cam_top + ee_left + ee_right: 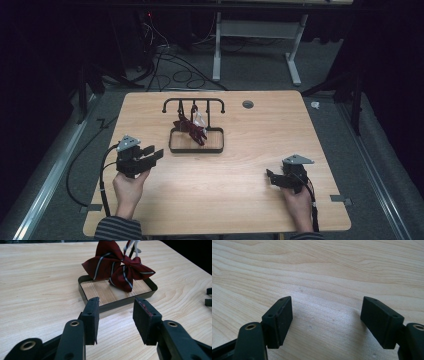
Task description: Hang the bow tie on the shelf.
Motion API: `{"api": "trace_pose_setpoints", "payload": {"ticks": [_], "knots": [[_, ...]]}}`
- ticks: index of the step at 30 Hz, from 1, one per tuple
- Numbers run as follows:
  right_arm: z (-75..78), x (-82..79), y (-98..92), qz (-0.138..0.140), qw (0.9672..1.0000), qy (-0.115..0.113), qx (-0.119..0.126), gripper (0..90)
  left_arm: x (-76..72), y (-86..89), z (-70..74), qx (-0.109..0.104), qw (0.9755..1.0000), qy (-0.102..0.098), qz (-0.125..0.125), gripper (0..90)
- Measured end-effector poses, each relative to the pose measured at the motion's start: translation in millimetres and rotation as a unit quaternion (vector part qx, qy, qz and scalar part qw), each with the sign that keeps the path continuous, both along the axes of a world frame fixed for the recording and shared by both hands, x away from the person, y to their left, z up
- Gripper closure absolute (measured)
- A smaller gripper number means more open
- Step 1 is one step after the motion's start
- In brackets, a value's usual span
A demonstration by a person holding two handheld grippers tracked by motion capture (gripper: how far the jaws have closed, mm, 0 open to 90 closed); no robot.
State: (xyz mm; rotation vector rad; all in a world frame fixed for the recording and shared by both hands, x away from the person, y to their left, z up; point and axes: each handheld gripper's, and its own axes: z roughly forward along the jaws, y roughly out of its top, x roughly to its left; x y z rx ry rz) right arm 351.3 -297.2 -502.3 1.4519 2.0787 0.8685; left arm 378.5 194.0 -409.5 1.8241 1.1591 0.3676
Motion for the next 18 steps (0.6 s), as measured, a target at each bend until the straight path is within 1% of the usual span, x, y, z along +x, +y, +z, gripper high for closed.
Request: {"api": "trace_pose_setpoints", "payload": {"ticks": [7, 10, 14, 17, 18], "knots": [[0.0, 0.0, 0.0, 0.0, 1.0, 0.0, 0.0, 26.9, -1.4, -0.8, -7.0, -0.003, 1.0, 0.007, 0.001, 56.7], [0.0, 0.0, 0.0, 0.0, 1.0, 0.0, 0.0, 26.9, -2.3, -1.0, -10.7, 0.001, 0.9999, 0.013, 0.002, 56.5], [0.0, 0.0, 0.0, 0.0, 1.0, 0.0, 0.0, 26.9, -3.8, -0.4, -17.6, -0.004, 0.9997, 0.023, 0.005, 56.1], [0.0, 0.0, 0.0, 0.0, 1.0, 0.0, 0.0, 26.9, -5.1, -1.5, -22.4, 0.004, 0.9996, 0.028, 0.006, 55.7], [0.0, 0.0, 0.0, 0.0, 1.0, 0.0, 0.0, 26.9, -5.5, -1.9, -23.9, 0.003, 0.9996, 0.029, 0.006, 55.7]]}}
